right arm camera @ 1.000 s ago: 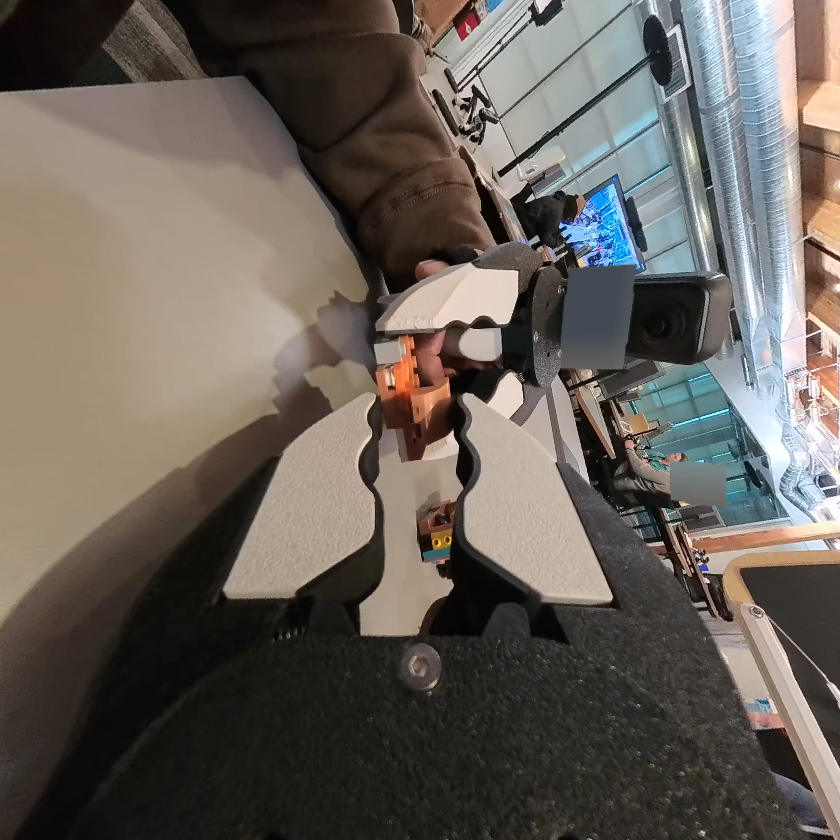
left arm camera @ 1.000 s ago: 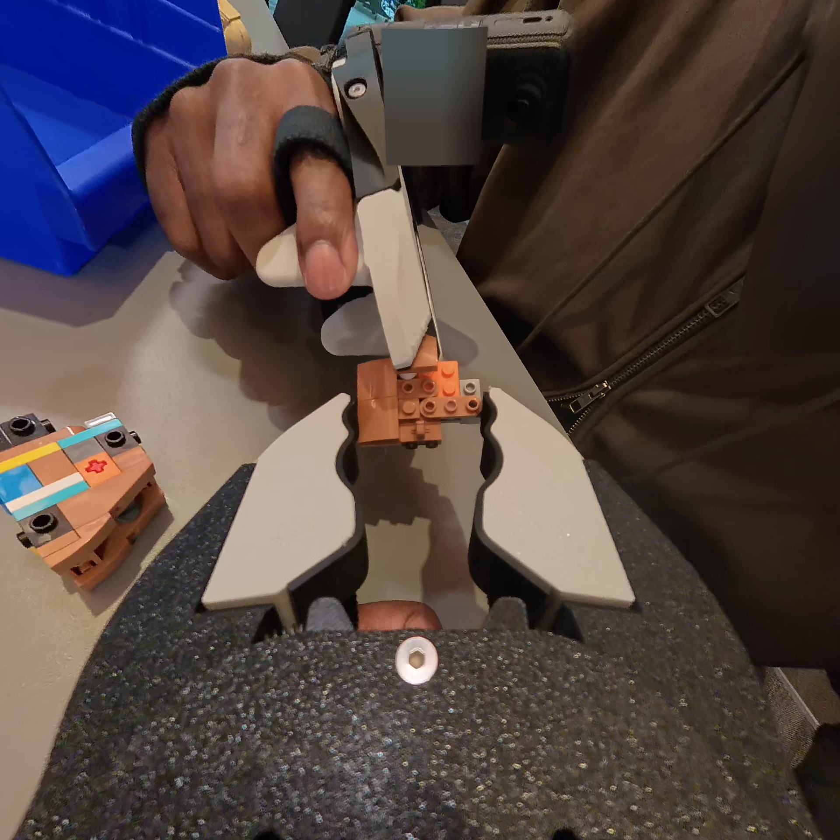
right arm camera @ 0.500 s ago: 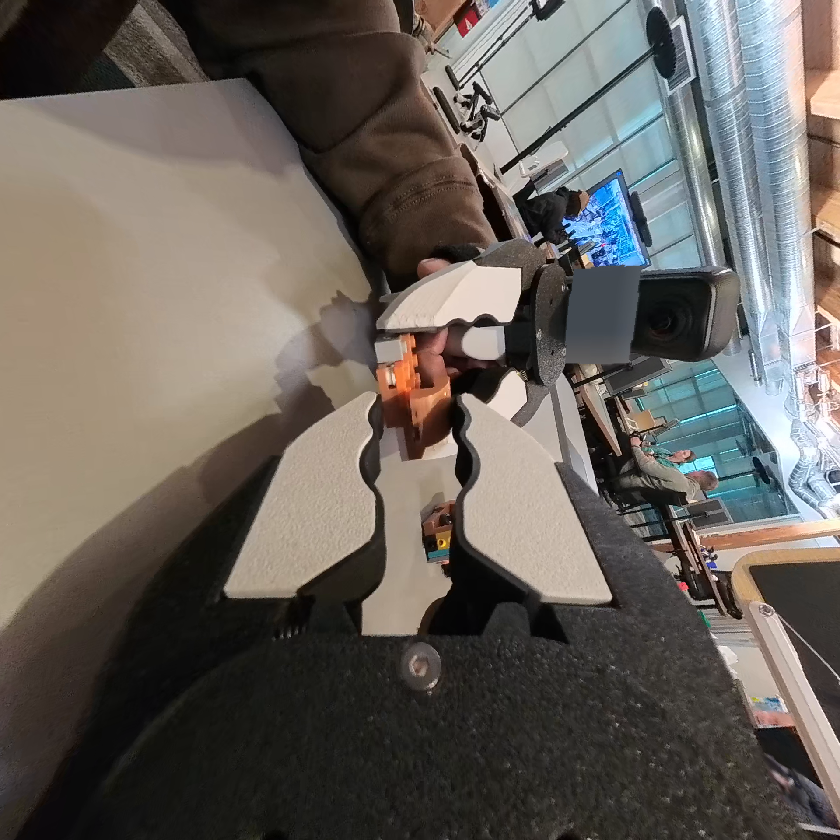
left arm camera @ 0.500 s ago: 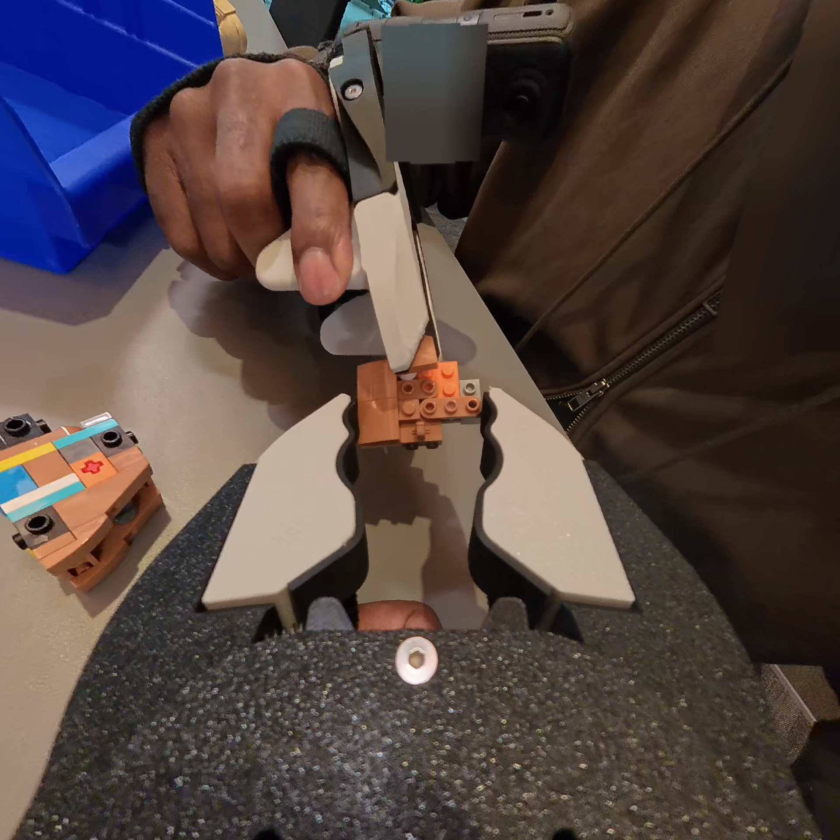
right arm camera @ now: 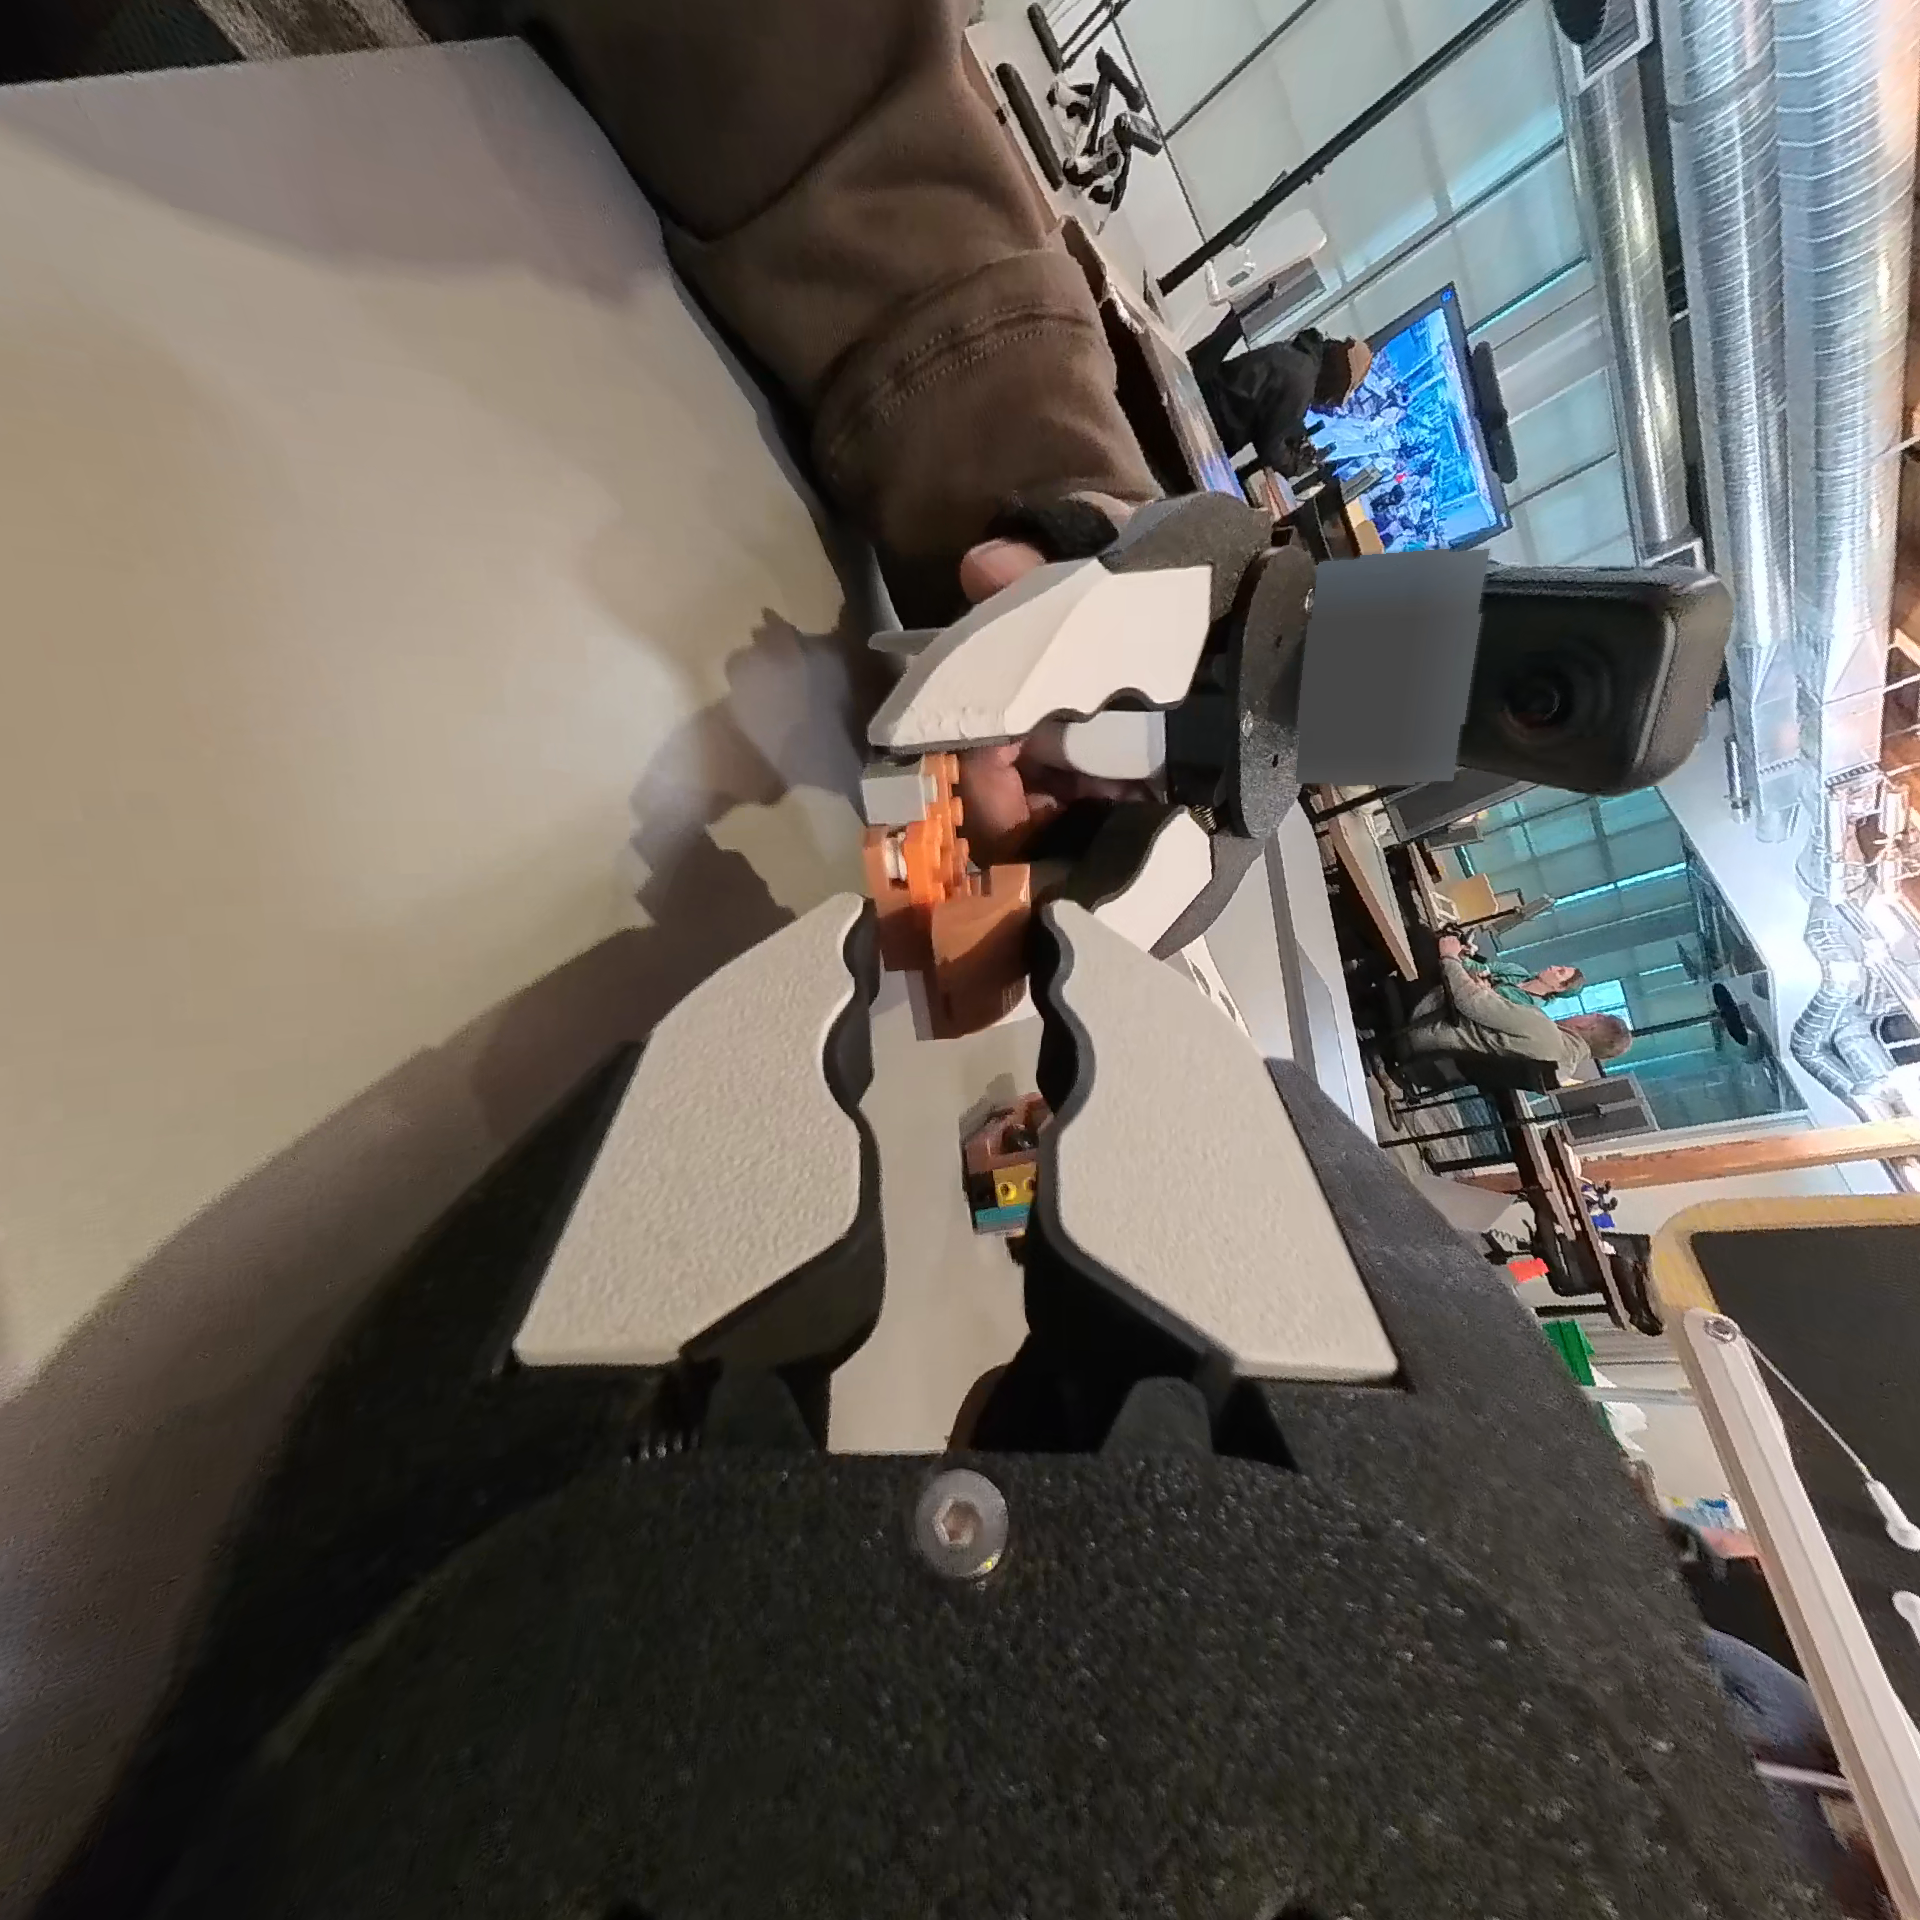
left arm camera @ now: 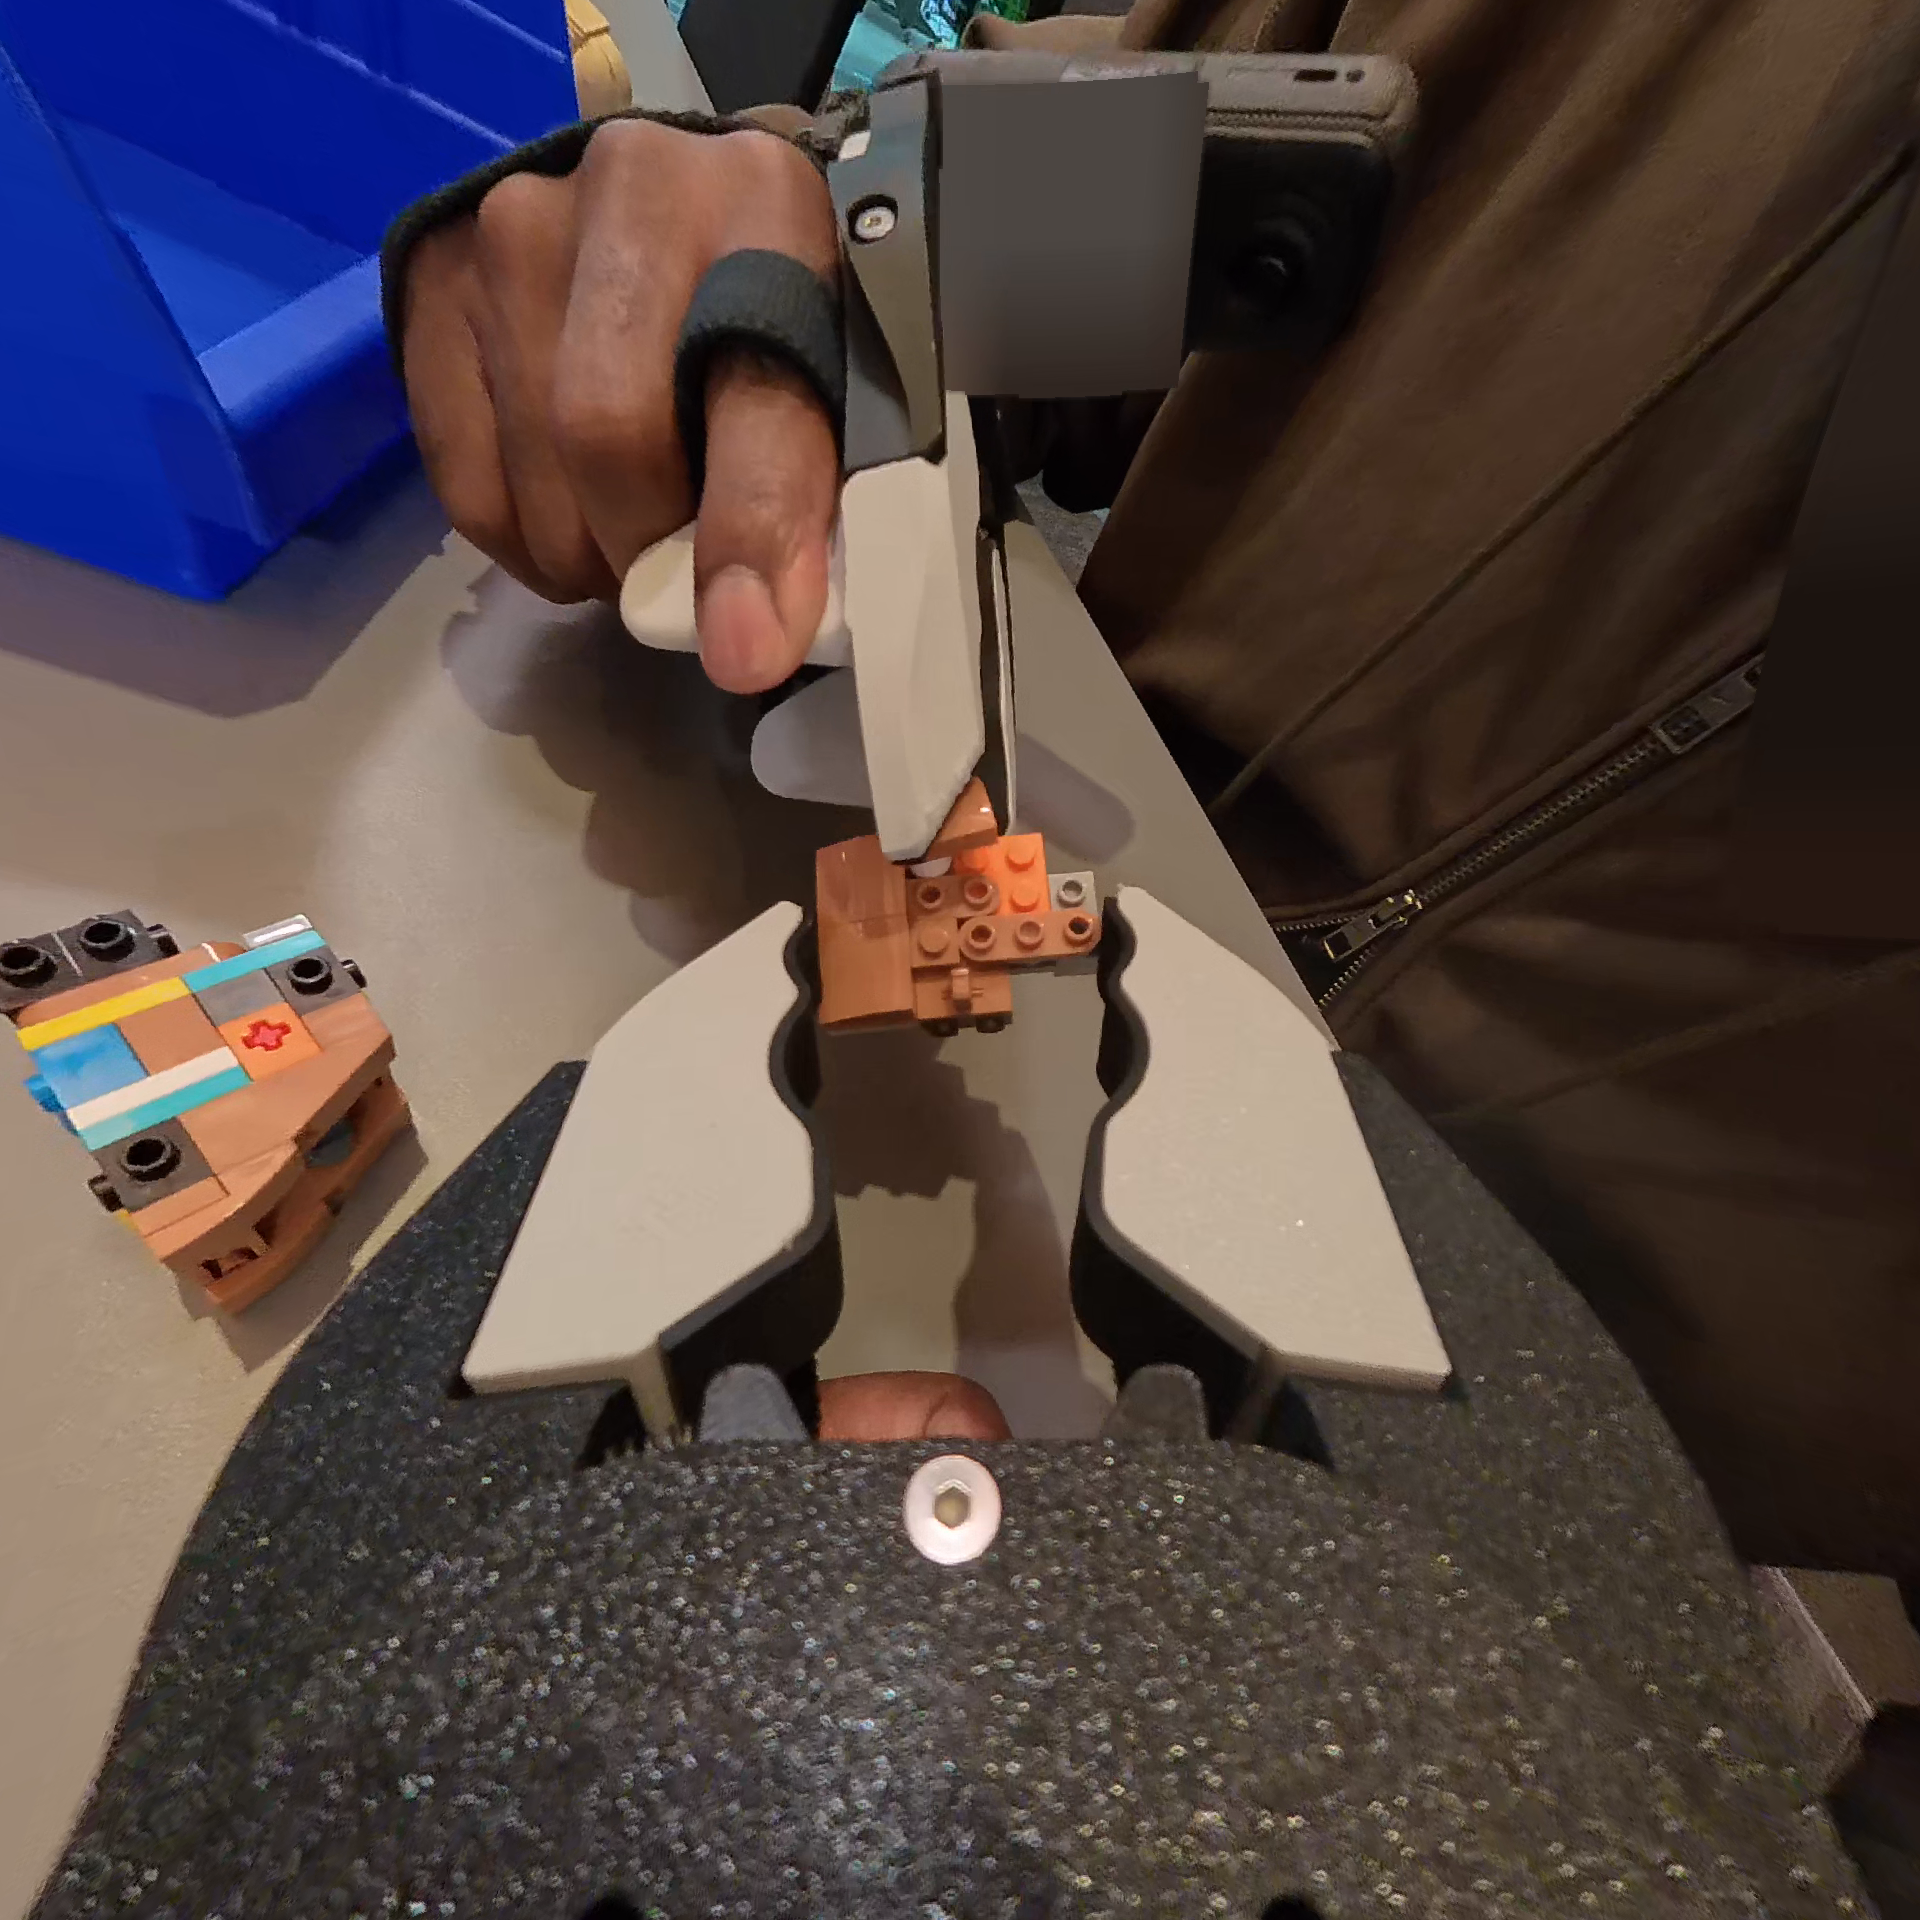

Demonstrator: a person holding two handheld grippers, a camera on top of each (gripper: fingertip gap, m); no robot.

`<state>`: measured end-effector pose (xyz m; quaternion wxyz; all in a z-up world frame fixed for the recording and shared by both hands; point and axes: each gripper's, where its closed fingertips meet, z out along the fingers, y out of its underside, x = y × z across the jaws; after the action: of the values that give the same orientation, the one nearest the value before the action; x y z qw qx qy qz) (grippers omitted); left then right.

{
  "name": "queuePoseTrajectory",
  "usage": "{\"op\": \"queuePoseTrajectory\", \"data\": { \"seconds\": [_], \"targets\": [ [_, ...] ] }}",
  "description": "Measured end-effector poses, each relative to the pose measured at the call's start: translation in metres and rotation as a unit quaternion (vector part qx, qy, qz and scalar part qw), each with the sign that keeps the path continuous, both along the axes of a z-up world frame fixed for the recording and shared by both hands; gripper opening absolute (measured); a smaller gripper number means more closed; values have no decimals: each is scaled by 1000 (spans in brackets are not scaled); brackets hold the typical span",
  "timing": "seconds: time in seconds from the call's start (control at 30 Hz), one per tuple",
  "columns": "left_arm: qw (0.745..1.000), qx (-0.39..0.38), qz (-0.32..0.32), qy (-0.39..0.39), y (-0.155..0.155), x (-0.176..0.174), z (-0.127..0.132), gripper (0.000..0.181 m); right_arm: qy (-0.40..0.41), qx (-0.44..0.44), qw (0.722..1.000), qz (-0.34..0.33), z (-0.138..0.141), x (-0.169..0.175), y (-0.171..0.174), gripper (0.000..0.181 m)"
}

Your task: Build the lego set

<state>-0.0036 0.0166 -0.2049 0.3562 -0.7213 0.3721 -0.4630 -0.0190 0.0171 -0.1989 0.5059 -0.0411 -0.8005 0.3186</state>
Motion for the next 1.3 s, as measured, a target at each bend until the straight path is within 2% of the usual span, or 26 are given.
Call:
{"op": "queuePoseTrajectory", "data": {
  "seconds": [0.37,0.57,0.8,1.0,1.13,1.3],
  "targets": [
    [1000,-3,17,15,5,-1,-4,51,-5,20,1000,-16,-6,-2,5,27],
    [998,19,66,8,14,-12,0,52,26,26,998,-57,-4,-11,13,29],
    [990,52,129,-32,24,-27,15,52,46,-40,993,-105,9,-18,25,46],
    [964,104,215,-119,41,-55,43,51,69,-130,976,-160,28,-21,39,45],
    [934,124,265,-204,48,-78,65,51,37,-181,969,-162,25,-21,38,41],
    [909,128,290,-272,50,-94,80,51,14,-206,964,-168,21,-22,43,37]
  ]
}}
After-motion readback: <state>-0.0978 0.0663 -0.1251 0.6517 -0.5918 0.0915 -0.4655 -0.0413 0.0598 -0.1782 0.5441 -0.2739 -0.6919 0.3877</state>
